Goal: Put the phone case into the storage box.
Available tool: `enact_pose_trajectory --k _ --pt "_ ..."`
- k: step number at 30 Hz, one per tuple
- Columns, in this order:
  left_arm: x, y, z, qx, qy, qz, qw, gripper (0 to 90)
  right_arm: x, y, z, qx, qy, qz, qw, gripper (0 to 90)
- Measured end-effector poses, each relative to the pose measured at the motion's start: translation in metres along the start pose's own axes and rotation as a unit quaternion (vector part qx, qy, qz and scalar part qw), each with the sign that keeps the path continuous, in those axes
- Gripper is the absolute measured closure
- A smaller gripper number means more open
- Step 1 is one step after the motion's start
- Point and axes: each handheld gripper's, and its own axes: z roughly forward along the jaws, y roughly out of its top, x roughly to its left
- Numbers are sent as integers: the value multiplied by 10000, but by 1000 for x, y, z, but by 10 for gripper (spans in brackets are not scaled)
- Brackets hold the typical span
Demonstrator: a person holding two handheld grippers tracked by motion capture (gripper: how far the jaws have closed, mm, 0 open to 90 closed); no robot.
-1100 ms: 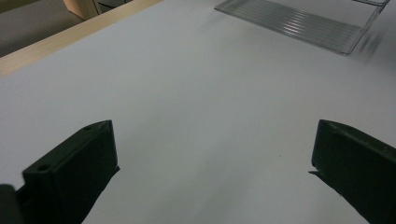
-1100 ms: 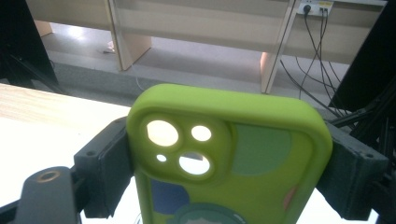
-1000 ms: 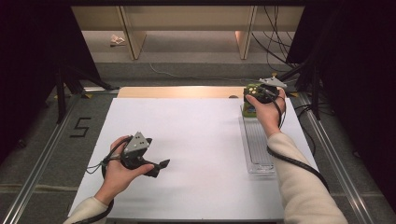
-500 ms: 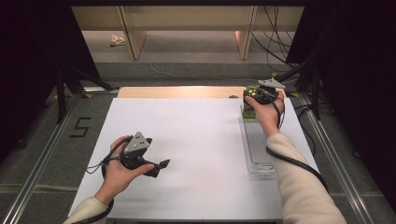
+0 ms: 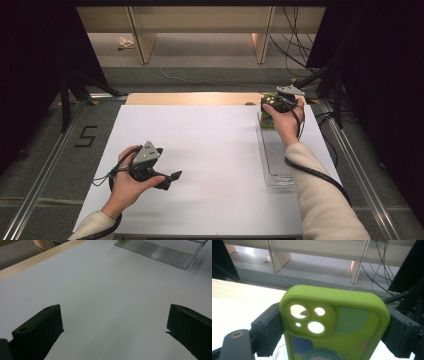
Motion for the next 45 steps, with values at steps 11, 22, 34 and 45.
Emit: enact_pose_trajectory --k 11,22,34,45 --pt "0 0 1 3 -11 1 10000 0 -2 1 3 49 111 -42 9999 152" --pt "0 0 1 3 -12 -4 10000 0 -3 0 5 137 175 -5 9998 61" --pt "0 0 0 4 -8 5 10000 0 -1 5 -8 49 195 -37 9998 56" --pt "0 0 0 -6 8 14 10000 0 -1 5 -20 70 230 -18 9997 63"
